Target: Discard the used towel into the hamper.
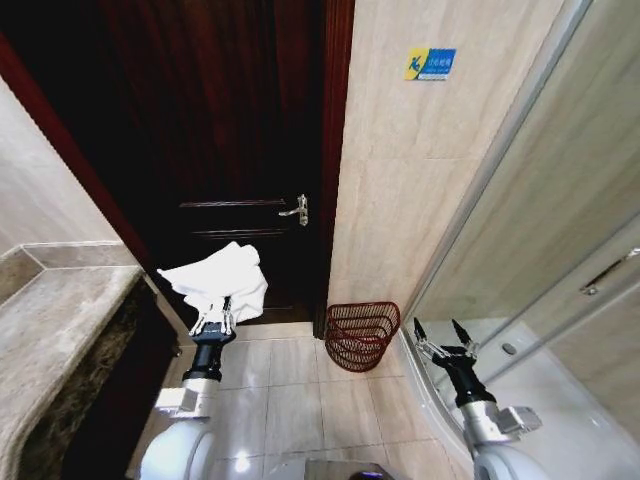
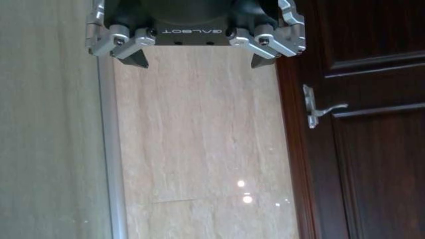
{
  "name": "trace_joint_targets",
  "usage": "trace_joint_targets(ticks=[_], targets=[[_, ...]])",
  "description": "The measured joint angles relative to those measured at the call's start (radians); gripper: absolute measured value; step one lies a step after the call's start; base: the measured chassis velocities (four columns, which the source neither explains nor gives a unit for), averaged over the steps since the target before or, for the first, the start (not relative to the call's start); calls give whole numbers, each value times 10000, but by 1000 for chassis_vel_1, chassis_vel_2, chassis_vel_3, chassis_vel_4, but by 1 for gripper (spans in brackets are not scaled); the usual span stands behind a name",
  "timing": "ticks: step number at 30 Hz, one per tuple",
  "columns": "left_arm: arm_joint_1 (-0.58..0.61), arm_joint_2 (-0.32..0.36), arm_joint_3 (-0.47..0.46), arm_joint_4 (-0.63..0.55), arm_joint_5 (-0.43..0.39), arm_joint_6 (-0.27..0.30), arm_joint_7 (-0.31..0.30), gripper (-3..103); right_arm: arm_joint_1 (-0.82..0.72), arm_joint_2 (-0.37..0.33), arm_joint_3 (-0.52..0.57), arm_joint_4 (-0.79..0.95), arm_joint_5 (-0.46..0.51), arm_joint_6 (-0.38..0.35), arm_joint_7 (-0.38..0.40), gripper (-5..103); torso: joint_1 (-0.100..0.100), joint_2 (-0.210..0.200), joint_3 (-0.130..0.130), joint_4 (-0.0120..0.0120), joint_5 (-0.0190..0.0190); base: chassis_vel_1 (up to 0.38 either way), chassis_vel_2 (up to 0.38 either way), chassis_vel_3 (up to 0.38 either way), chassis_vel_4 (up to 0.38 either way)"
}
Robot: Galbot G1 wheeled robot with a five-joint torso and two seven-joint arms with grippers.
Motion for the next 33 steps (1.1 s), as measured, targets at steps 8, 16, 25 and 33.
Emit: trace_joint_targets(ticks=[8, 16, 25, 33], targets=[[-90, -14, 31, 108, -6, 0, 3, 12, 0, 11, -35, 38, -29, -19, 367, 100, -218, -474, -258, -3, 0, -33, -33, -51, -47], [-125, -81, 44, 259, -10, -59, 8, 12, -30, 1, -15, 41, -31, -21, 409, 100, -444, -959, -516, -2, 0, -62, -54, -28, -31], [-92, -218, -10, 549, -143, -257, 32, 12, -36, 48, -6, 26, -103, -11, 397, 100, -684, -1506, -823, -2, 1, -21, -21, -24, -30], [-73, -242, 0, 552, -273, -216, 52, 12, -27, 185, -95, 35, -212, -8, 381, 100, -802, -1763, -962, -1, 0, -10, -9, -13, -11]])
